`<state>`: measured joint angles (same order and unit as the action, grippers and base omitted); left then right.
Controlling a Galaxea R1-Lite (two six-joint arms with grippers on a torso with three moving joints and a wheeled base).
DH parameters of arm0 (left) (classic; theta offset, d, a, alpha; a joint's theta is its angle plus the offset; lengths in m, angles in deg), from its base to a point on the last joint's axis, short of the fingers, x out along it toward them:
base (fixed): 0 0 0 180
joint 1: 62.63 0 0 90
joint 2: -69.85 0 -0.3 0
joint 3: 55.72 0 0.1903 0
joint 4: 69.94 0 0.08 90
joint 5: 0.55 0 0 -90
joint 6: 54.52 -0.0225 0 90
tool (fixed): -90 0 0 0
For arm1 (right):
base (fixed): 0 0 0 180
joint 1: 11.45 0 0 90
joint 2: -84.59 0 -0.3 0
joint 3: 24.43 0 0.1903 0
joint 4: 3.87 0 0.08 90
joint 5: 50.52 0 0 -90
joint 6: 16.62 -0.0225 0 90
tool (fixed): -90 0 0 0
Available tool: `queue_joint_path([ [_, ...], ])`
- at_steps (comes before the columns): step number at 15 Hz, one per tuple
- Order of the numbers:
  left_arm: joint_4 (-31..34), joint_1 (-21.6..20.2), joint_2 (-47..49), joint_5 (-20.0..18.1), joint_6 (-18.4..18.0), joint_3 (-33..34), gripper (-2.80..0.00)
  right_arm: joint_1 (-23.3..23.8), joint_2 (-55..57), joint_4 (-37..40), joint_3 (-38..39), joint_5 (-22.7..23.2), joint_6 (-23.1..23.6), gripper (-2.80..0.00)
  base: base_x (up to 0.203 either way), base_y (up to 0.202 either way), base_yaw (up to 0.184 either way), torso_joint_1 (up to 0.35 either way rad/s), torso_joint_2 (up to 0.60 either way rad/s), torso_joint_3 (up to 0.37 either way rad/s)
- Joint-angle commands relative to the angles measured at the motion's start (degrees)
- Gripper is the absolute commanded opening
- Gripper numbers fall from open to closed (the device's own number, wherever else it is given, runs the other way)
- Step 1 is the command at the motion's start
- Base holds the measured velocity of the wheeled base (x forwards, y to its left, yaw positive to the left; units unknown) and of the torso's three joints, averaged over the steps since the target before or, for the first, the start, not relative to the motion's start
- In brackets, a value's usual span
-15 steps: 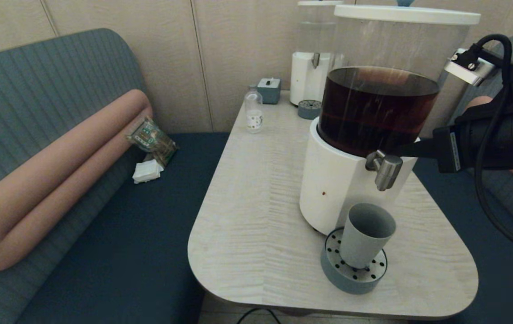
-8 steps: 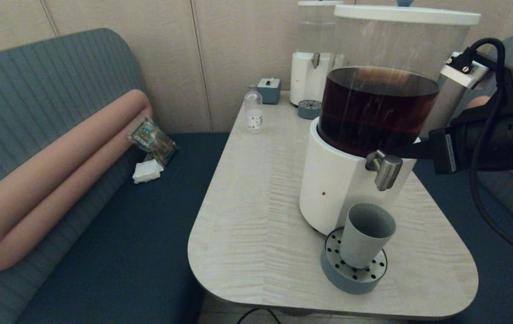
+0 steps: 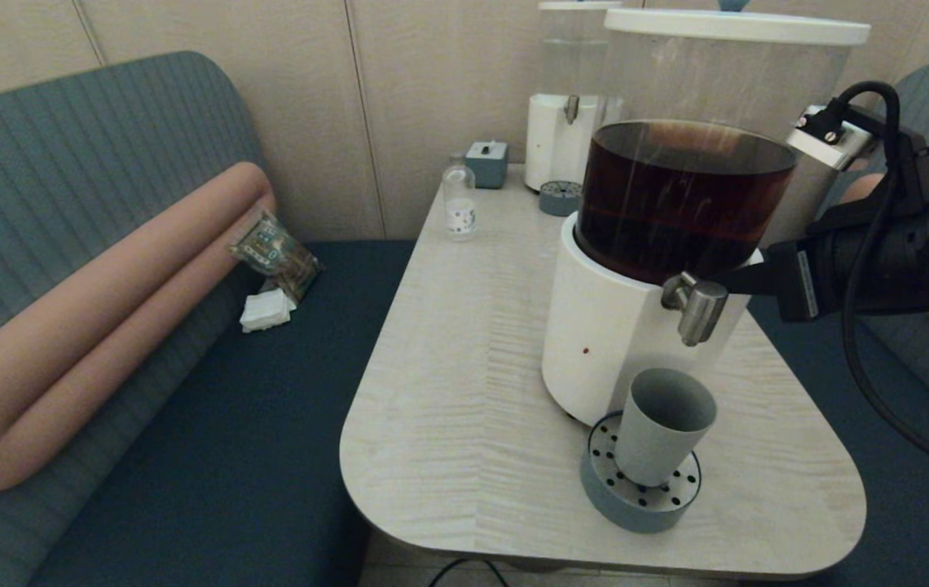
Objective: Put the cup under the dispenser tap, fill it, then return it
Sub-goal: Turn on the faucet
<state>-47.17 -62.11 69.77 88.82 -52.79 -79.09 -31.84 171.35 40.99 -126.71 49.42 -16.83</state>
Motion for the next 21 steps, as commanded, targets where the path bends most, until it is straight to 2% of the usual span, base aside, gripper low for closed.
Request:
queue_joint_path([
  [1,0.0,0.0,0.0,0.0,0.1,0.1,-2.80,-0.1,0.1,0.1,-0.2,0.2,0.4,-2.80,0.000,0.000,0.000,0.000,0.00,0.000],
  [3,0.0,0.0,0.0,0.0,0.0,0.1,-2.80,-0.2,0.5,0.1,-0.2,0.2,1.9,-2.80,0.000,0.000,0.000,0.000,0.00,0.000],
  [12,0.0,0.0,0.0,0.0,0.0,0.1,-2.80,-3.0,1.1,-4.0,0.2,0.6,2.1,-2.80,0.000,0.000,0.000,0.000,0.00,0.000],
  [21,0.0,0.0,0.0,0.0,0.0,0.1,-2.80,-4.3,0.9,-4.3,0.7,1.0,2.8,-2.80,0.000,0.000,0.000,0.000,0.00,0.000],
])
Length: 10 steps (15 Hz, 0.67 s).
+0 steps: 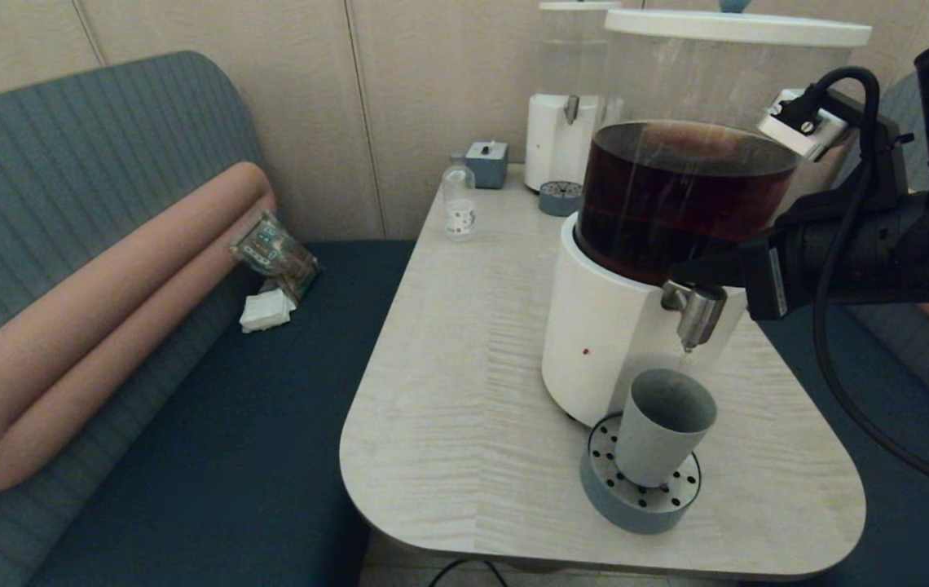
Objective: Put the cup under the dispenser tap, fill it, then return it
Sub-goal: Turn on the faucet
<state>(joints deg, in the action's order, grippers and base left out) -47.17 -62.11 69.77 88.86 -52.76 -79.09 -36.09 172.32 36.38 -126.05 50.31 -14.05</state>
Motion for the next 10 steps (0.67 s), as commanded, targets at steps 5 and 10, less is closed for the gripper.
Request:
queue_joint_path([
  [5,0.0,0.0,0.0,0.0,0.0,0.1,-2.80,-0.3,-1.0,0.3,0.1,0.1,0.1,-2.80,0.000,0.000,0.000,0.000,0.00,0.000],
  [10,0.0,0.0,0.0,0.0,0.0,0.1,-2.80,-0.4,-1.9,-0.2,0.8,0.0,0.1,-2.80,0.000,0.000,0.000,0.000,0.00,0.000],
])
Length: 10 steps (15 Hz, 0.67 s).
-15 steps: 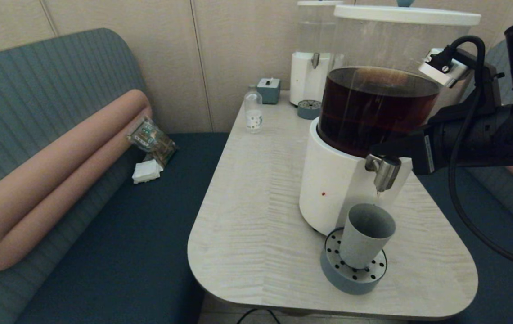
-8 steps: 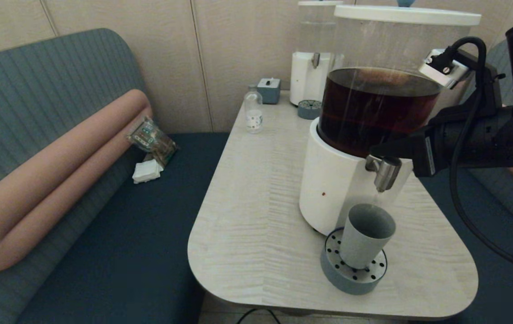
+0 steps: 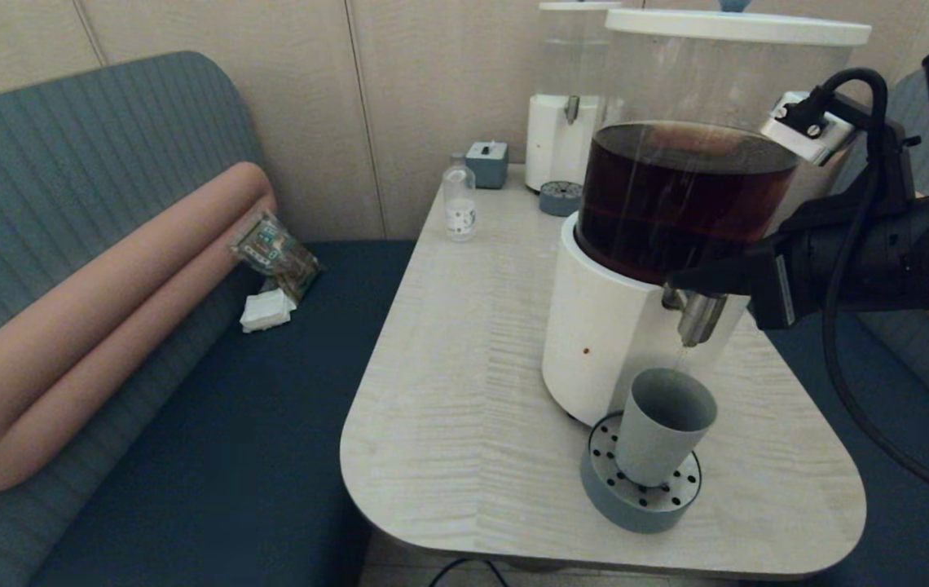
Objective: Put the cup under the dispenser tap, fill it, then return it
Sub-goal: Turn on the faucet
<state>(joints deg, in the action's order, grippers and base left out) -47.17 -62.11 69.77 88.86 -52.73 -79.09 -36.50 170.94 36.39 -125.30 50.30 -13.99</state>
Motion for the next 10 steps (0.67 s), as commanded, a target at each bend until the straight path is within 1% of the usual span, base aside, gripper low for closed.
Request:
queue_joint_path([
  [1,0.0,0.0,0.0,0.0,0.0,0.1,-2.80,0.1,-1.0,-0.7,0.4,0.0,0.0,-2.80,0.000,0.000,0.000,0.000,0.00,0.000],
  [5,0.0,0.0,0.0,0.0,0.1,0.1,-2.80,0.6,-4.8,-2.2,2.1,-0.1,0.0,-2.80,0.000,0.000,0.000,0.000,0.00,0.000],
  [8,0.0,0.0,0.0,0.0,0.0,0.1,-2.80,0.9,-10.8,-2.4,4.9,-0.5,0.2,-2.80,0.000,0.000,0.000,0.000,0.00,0.000],
  [10,0.0,0.0,0.0,0.0,0.1,0.1,-2.80,2.7,-15.7,-2.5,8.0,-0.9,0.3,-2.80,0.000,0.000,0.000,0.000,0.00,0.000],
])
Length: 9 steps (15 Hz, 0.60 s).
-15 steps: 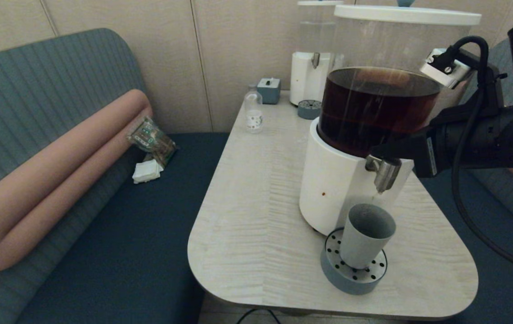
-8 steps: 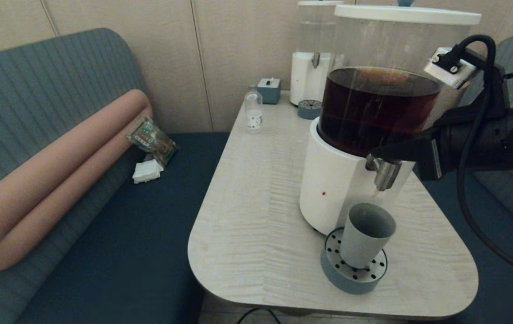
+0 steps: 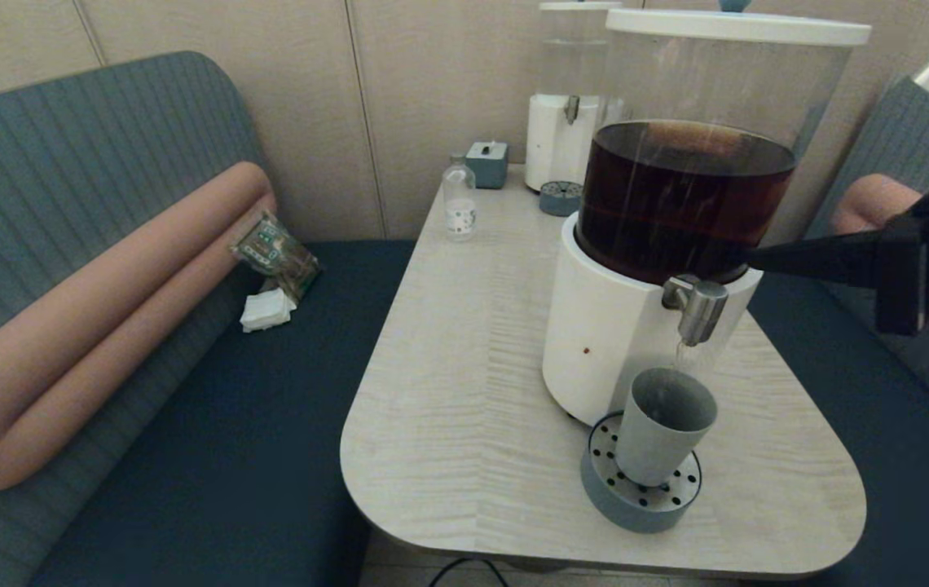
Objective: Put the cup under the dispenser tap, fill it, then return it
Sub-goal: Turn on the faucet, then turn off the faucet
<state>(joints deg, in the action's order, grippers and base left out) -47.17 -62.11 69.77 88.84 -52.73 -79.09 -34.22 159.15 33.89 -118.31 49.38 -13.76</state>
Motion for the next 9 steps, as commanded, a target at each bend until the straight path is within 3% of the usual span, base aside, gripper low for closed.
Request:
queue_joint_path([
  [1,0.0,0.0,0.0,0.0,0.1,0.1,-2.80,3.0,-6.6,0.1,2.5,0.0,0.1,-2.80,0.000,0.000,0.000,0.000,0.00,0.000],
  [5,0.0,0.0,0.0,0.0,0.0,0.1,-2.80,12.9,-14.8,0.1,6.5,0.3,-0.2,-2.80,0.000,0.000,0.000,0.000,0.00,0.000],
  [9,0.0,0.0,0.0,0.0,0.1,0.1,-2.80,15.4,-21.2,0.6,7.2,-2.8,-0.3,-2.80,0.000,0.000,0.000,0.000,0.00,0.000],
])
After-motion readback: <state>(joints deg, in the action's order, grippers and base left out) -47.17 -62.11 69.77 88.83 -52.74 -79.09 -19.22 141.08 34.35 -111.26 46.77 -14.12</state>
